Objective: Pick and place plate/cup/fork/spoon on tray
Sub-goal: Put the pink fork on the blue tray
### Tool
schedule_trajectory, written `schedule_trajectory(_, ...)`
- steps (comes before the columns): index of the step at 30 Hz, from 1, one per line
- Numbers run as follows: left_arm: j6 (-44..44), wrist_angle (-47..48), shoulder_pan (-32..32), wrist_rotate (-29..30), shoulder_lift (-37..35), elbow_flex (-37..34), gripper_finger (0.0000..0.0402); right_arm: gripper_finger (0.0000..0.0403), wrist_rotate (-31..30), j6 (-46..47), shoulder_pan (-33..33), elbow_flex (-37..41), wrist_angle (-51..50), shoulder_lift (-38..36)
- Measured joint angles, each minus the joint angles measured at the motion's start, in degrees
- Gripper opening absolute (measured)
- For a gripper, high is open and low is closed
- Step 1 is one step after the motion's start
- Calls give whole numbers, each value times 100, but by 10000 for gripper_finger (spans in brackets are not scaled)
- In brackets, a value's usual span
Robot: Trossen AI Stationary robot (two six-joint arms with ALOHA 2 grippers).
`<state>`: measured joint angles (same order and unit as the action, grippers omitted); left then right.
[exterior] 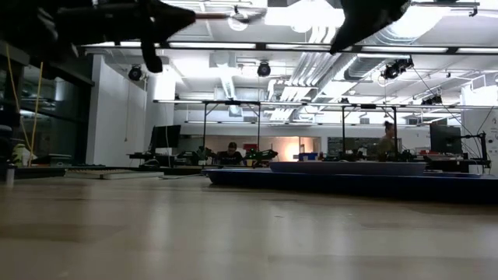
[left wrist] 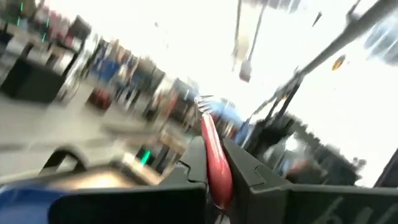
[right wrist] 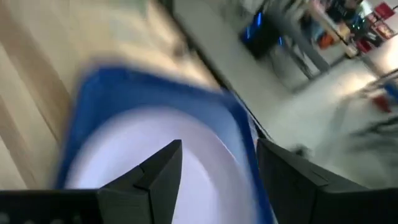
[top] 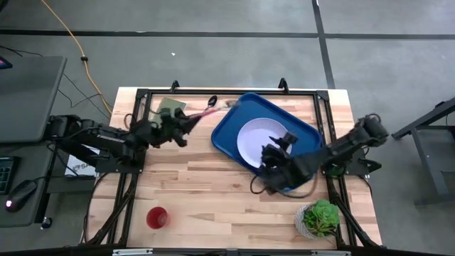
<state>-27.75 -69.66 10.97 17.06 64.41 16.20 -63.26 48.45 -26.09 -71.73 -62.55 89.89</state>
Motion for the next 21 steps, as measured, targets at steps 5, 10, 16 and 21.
schedule_trajectory(5, 143, -1319, -312, 430, 627, -184, 0, 199, -636, -1657, 129, 1552, 4521, -703)
schedule_trajectory(10, 285, -1989, -580, 406, 1478, 10, 0, 199, 1663, -4392, 907, 2600, 9371, -901)
schedule_trajectory(16, 327, -1991, -576, 185, 1453, 87, 0, 199, 2966, -4930, 1678, 3310, 12060, -890)
schedule_trajectory(21, 256, -1994, -634, 153, 1374, 94, 0, 199, 3767, -4540, 2219, 3311, 12646, -796)
